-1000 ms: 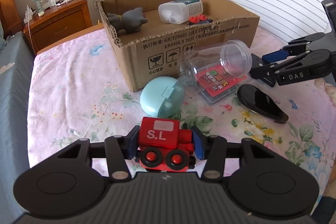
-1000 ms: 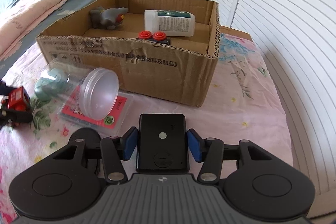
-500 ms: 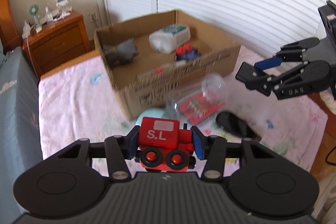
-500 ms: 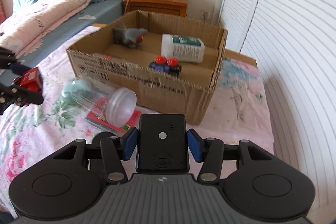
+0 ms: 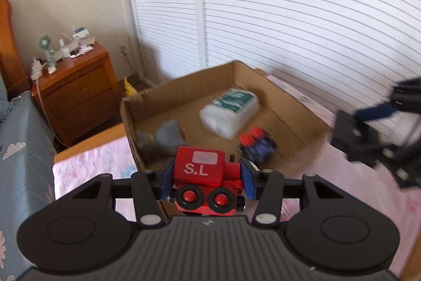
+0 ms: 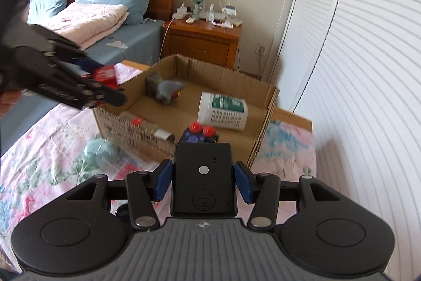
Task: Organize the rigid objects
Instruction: 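Drop the S.L train and black block into the box, opening both tools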
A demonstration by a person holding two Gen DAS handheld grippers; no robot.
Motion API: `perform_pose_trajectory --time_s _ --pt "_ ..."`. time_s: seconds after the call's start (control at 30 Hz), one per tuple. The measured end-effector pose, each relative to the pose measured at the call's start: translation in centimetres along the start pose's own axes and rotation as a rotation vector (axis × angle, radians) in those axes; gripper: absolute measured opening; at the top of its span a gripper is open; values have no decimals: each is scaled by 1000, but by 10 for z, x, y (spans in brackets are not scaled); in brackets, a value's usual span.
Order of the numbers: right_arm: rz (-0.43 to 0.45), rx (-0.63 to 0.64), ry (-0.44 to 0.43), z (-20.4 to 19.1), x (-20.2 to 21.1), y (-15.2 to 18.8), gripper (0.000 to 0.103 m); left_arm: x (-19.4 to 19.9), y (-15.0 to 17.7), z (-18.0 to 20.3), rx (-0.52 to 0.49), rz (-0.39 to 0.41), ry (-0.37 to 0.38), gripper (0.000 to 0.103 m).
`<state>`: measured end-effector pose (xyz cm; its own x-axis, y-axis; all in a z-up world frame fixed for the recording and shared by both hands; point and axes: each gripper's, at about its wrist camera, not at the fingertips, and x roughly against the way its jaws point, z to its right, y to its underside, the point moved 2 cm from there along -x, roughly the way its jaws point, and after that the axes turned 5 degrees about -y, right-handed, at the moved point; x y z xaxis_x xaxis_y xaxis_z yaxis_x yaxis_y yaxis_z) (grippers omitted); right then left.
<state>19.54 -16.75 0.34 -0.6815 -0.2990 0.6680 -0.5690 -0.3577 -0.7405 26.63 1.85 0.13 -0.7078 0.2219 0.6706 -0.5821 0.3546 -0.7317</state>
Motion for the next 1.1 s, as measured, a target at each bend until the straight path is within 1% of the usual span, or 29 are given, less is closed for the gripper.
perform_pose_trajectory --time_s 0.07,0.17,0.23,0.3,0.33,0.37,0.43,0.53,0.6,0.77,0.93,1.1 --pt "3 6 1 0 -1 -4 57 -14 -7 -1 1 -4 -26 50" --pt "2 8 0 1 -5 -10 57 -35 -12 -5 35 -26 -26 50" --pt "1 9 2 2 -7 -13 57 -44 -11 -7 50 -18 -30 52" --pt "1 9 -1 2 -9 -16 57 -45 -9 -10 67 8 -48 71" --pt "0 8 -4 2 -10 -18 57 -43 -8 -11 87 9 -67 90" --pt "-1 9 -7 2 -11 -20 57 -40 -6 -13 104 27 -82 96" --pt "-2 14 -10 1 -14 -23 57 -30 -2 -16 115 61 -79 96" --pt "-5 22 -10 0 -20 -30 57 -13 6 -16 116 56 -77 97" --pt "-7 22 -13 1 -25 -35 57 -1 13 -15 118 53 -94 101" --pt "-22 4 -17 5 -43 -51 57 25 34 -7 123 27 -134 101" --pt "-47 7 -4 9 -68 -69 57 49 54 1 127 43 -179 101" --pt "-76 -8 14 17 -99 -90 57 61 70 3 181 44 -206 101"
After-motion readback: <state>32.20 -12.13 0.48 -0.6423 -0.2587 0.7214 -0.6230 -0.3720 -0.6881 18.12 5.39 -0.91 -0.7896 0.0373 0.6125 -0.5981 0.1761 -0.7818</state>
